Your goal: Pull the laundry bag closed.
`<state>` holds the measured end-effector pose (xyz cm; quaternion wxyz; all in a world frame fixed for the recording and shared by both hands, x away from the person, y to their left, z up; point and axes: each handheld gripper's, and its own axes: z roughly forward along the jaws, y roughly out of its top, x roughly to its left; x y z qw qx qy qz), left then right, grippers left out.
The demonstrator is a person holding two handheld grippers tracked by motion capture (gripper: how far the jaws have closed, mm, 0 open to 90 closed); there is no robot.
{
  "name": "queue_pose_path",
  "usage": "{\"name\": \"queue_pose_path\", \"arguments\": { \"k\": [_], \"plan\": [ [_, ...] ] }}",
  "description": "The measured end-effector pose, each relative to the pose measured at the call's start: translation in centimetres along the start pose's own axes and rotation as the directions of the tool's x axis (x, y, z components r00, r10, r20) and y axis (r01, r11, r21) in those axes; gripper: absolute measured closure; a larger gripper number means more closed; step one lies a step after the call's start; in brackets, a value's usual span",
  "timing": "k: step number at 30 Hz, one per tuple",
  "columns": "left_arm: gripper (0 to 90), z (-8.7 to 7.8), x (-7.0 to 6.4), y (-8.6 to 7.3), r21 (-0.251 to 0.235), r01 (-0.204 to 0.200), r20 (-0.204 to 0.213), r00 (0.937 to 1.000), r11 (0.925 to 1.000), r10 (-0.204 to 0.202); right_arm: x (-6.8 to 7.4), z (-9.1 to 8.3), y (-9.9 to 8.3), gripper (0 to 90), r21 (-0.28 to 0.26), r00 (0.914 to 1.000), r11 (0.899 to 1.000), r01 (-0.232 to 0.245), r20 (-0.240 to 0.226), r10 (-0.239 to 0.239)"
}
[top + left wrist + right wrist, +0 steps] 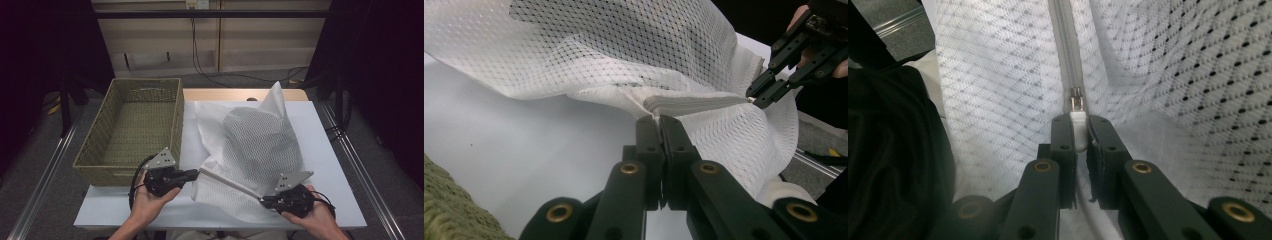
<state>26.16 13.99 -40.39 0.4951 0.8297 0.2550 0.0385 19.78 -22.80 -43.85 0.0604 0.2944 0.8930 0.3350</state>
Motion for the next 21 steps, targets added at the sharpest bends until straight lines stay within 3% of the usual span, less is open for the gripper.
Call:
{"name": "queue_pose_path", "arguments": {
  "k": [21],
  "plan": [
    [88.3,0.15,-0.05,-0.12,0.005,-0.002,0.0,1.0,1.0,0.002,-0.28,-0.93,-0.48,82.3,-0.012,0.9995,1.0,-0.005,0.03,0.006]
  ]
}}
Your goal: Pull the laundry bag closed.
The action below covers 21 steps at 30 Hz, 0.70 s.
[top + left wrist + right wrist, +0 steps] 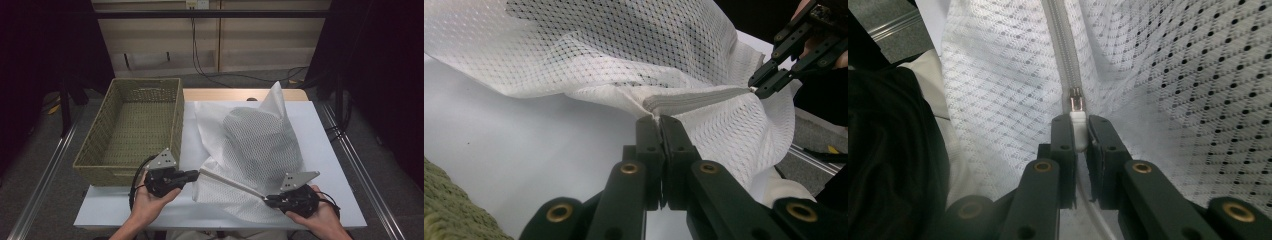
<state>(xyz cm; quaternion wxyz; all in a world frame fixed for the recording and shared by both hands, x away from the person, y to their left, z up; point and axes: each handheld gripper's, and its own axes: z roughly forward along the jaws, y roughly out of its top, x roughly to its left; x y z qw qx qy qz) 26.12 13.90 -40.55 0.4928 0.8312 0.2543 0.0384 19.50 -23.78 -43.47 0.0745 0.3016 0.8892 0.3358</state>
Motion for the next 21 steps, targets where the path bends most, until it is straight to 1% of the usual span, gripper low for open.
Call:
{"name": "queue_pose_path", "arguments": {
  "k": [1,2,3,5,7,8,10,11,15,16,20,21],
  "plan": [
    [88.2,-0.02,0.01,-0.01,0.0,0.001,0.001,1.0,1.0,-0.001,0.0,-0.04,-0.04,82.3,-0.003,1.0,1.0,-0.004,-0.002,0.004],
    [88.2,-0.06,-0.01,-0.03,0.0,0.003,0.001,1.0,1.0,-0.003,-0.01,-0.1,-0.1,82.3,0.001,1.0,1.0,0.002,0.007,-0.002],
    [88.3,-0.09,-0.02,-0.05,-0.001,0.004,-0.004,1.0,1.0,-0.004,-0.02,-0.18,-0.15,82.3,0.004,0.9999,1.0,-0.003,0.013,0.003],
    [88.3,-0.04,0.01,-0.11,0.007,0.002,-0.001,1.0,1.0,-0.002,-0.07,-0.23,-0.26,82.3,0.0,0.9999,1.0,-0.002,0.01,0.002],
    [88.2,-0.03,-0.01,-0.09,0.004,0.004,0.002,1.0,1.0,-0.004,-0.02,-0.33,-0.26,82.3,0.004,0.9999,1.0,-0.004,0.012,0.004],
    [88.2,-0.03,-0.08,-0.09,-0.001,0.004,-0.007,1.0,1.0,-0.004,-0.06,-0.33,-0.25,82.3,0.0,1.0,1.0,0.0,0.006,0.0],
    [88.3,-0.03,-0.04,-0.04,0.003,-0.003,-0.004,1.0,1.0,0.003,-0.07,-0.42,-0.16,82.3,0.011,0.9997,1.0,0.007,0.025,-0.007],
    [88.3,-0.05,-0.05,-0.04,0.002,0.001,-0.01,1.0,1.0,-0.001,-0.11,-0.45,-0.16,82.3,0.009,0.9995,1.0,0.005,0.031,-0.005],
    [88.3,-0.11,-0.02,-0.09,0.001,0.003,-0.005,1.0,1.0,-0.003,-0.31,-0.67,-0.28,82.3,0.001,0.9997,1.0,-0.004,0.023,0.004],
    [88.3,-0.08,-0.06,-0.06,0.004,0.001,-0.009,1.0,1.0,-0.001,-0.35,-0.7,-0.29,82.3,-0.003,0.9998,1.0,0.0,0.022,0.0],
    [88.3,-0.03,-0.03,-0.01,0.004,-0.002,-0.001,1.0,1.0,0.002,-0.31,-0.81,-0.38,82.3,0.002,0.9997,1.0,-0.007,0.022,0.006],
    [88.2,-0.01,-0.05,-0.01,0.004,0.0,-0.001,1.0,1.0,0.0,-0.21,-0.79,-0.37,82.3,0.012,0.9993,1.0,-0.001,0.037,0.001]
  ]
}}
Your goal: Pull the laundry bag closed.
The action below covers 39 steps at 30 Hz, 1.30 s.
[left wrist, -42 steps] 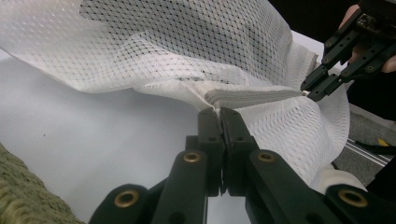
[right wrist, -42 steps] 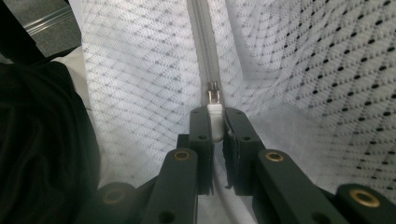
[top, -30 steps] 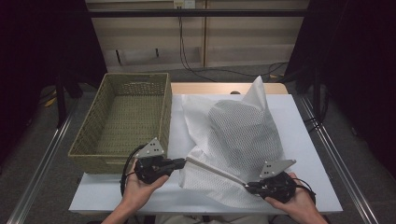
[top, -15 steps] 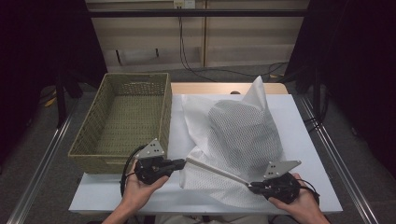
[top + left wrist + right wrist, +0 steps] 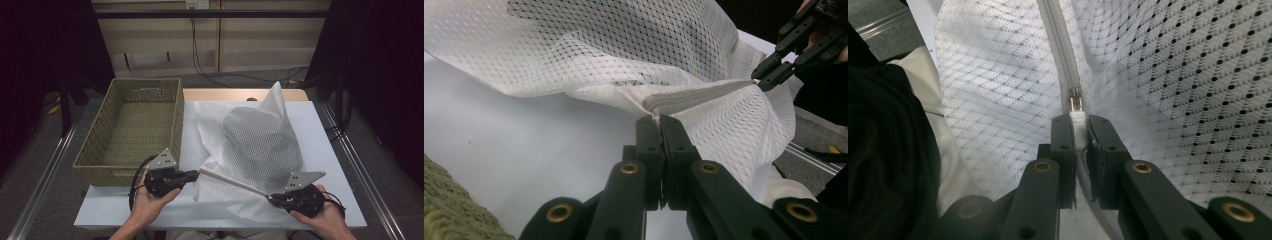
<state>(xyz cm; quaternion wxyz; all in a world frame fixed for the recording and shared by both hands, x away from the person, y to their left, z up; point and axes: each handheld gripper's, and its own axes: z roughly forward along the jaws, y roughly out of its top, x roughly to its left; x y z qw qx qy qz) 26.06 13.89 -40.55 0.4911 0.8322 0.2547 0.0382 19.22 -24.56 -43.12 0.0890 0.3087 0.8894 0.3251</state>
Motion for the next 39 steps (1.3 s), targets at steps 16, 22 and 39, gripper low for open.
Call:
{"name": "queue_pose_path", "arguments": {
  "k": [16,22,39],
  "plan": [
    [88.3,-0.1,0.2,0.1,0.005,0.005,-0.009,1.0,1.0,-0.005,-0.2,0.1,-0.5,82.3,0.031,1.0,1.0,-0.002,-0.004,0.002],
    [88.3,-0.2,0.3,0.1,0.003,0.009,-0.013,0.9999,1.0,-0.009,-0.2,-0.1,-1.0,82.3,0.044,0.9998,0.999,-0.012,0.014,0.011],
    [90.0,-0.5,0.5,0.1,-0.009,0.018,-0.017,0.9997,0.9998,-0.018,-0.7,-1.0,-2.4,82.3,0.051,0.9988,0.998,-0.037,0.033,0.036]
  ]
}}
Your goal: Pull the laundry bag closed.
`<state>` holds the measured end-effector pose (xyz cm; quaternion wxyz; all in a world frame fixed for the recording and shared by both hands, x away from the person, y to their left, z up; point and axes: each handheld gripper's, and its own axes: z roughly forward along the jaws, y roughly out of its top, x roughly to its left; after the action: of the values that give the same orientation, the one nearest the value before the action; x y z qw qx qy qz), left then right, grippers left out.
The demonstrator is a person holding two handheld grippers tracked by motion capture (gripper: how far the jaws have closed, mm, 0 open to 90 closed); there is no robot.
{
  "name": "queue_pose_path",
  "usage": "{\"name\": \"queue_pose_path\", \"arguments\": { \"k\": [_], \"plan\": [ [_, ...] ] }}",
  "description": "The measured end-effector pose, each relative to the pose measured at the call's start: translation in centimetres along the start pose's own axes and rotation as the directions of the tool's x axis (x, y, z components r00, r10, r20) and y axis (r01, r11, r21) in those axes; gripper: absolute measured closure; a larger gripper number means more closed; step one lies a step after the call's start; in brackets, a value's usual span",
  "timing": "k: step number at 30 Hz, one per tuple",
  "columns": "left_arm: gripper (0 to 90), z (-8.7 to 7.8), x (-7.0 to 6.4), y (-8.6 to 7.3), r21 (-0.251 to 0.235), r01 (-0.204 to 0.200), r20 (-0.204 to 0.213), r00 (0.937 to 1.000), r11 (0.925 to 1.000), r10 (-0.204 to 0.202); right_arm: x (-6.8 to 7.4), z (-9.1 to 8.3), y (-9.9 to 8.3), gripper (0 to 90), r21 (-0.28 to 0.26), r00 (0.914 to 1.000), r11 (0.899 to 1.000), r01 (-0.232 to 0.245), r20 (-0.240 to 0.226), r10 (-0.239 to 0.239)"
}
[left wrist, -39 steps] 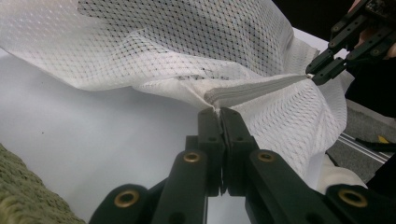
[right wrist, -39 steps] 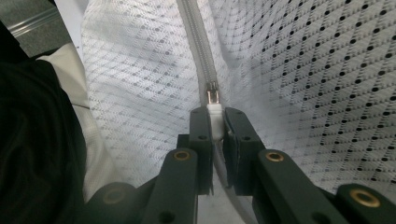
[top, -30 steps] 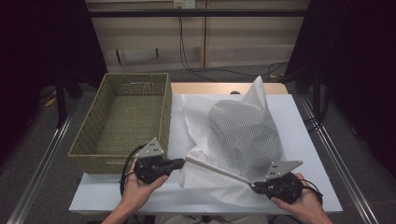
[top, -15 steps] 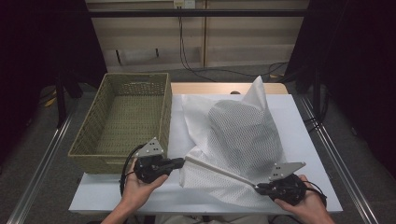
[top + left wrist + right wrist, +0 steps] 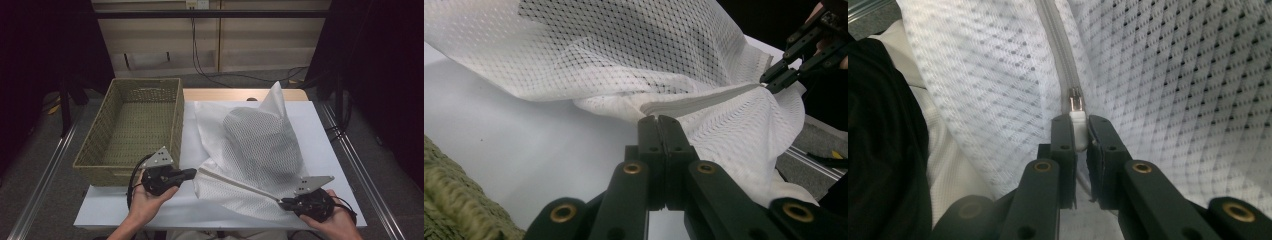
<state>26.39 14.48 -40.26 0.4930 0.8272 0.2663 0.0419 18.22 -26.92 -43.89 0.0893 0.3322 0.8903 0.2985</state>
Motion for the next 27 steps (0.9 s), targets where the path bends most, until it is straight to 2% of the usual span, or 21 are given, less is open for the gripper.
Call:
{"name": "queue_pose_path", "arguments": {
  "k": [1,2,3,4,6,8,12,14,17,20,22,25,27],
  "plan": [
    [90.0,0.0,0.1,-0.1,0.006,0.002,-0.015,0.9999,1.0,-0.002,-0.1,0.0,-0.1,82.3,-0.012,0.9999,1.0,-0.009,-0.011,0.009],
    [90.0,0.1,0.3,-0.1,0.009,0.006,-0.021,0.9998,0.9999,-0.006,-0.3,-0.2,0.0,82.3,-0.047,0.9982,0.998,-0.051,-0.036,0.049],
    [90.0,0.0,0.6,-0.1,0.004,0.025,-0.008,0.9996,0.9997,-0.025,-0.2,-0.4,0.4,82.3,-0.056,0.9989,0.998,-0.04,-0.026,0.039],
    [90.0,-0.1,0.8,-0.2,-0.001,0.033,-0.004,0.9994,0.9995,-0.033,0.1,-0.5,0.8,82.3,-0.049,0.9999,0.999,-0.013,0.002,0.014],
    [90.0,-0.1,1.0,-0.2,0.002,0.028,-0.001,0.9996,0.9996,-0.028,0.1,-0.6,1.0,82.4,-0.053,0.9999,0.999,-0.005,-0.013,0.004],
    [90.0,0.1,0.6,-0.2,0.03,0.012,-0.023,0.9997,0.9995,-0.011,-0.2,-0.4,0.9,82.4,-0.043,0.9998,0.999,-0.016,-0.008,0.016],
    [90.0,0.2,0.5,-0.1,0.031,0.008,-0.001,1.0,0.9995,-0.008,-0.2,0.2,0.4,82.4,-0.012,0.9998,1.0,-0.016,-0.01,0.016],
    [90.0,0.1,0.5,-0.2,0.031,0.009,0.007,0.9999,0.9995,-0.009,-0.2,0.1,0.3,82.3,-0.026,0.9997,1.0,-0.017,-0.016,0.017],
    [90.0,0.1,0.4,-0.3,0.042,0.001,-0.003,1.0,0.9991,-0.001,-0.2,-0.2,0.2,82.4,-0.032,0.9998,0.999,-0.015,-0.014,0.014],
    [90.0,0.1,0.3,-0.2,0.047,0.001,-0.014,0.9999,0.9989,-0.001,-0.1,-0.1,0.2,82.4,-0.023,1.0,1.0,-0.009,-0.002,0.009],
    [90.0,0.1,0.2,-0.2,0.05,0.002,-0.015,0.9999,0.9987,-0.001,0.0,0.0,0.1,82.4,-0.019,0.9999,1.0,-0.008,-0.012,0.008],
    [90.0,0.1,0.3,-0.2,0.052,0.004,-0.011,0.9999,0.9987,-0.004,-0.1,-0.1,0.0,82.4,-0.013,1.0,1.0,-0.005,-0.003,0.005],
    [90.0,0.1,0.2,-0.3,0.056,0.001,-0.016,0.9999,0.9984,0.0,-0.1,-0.2,0.0,82.4,-0.024,0.9998,1.0,-0.015,-0.013,0.014]
  ]
}}
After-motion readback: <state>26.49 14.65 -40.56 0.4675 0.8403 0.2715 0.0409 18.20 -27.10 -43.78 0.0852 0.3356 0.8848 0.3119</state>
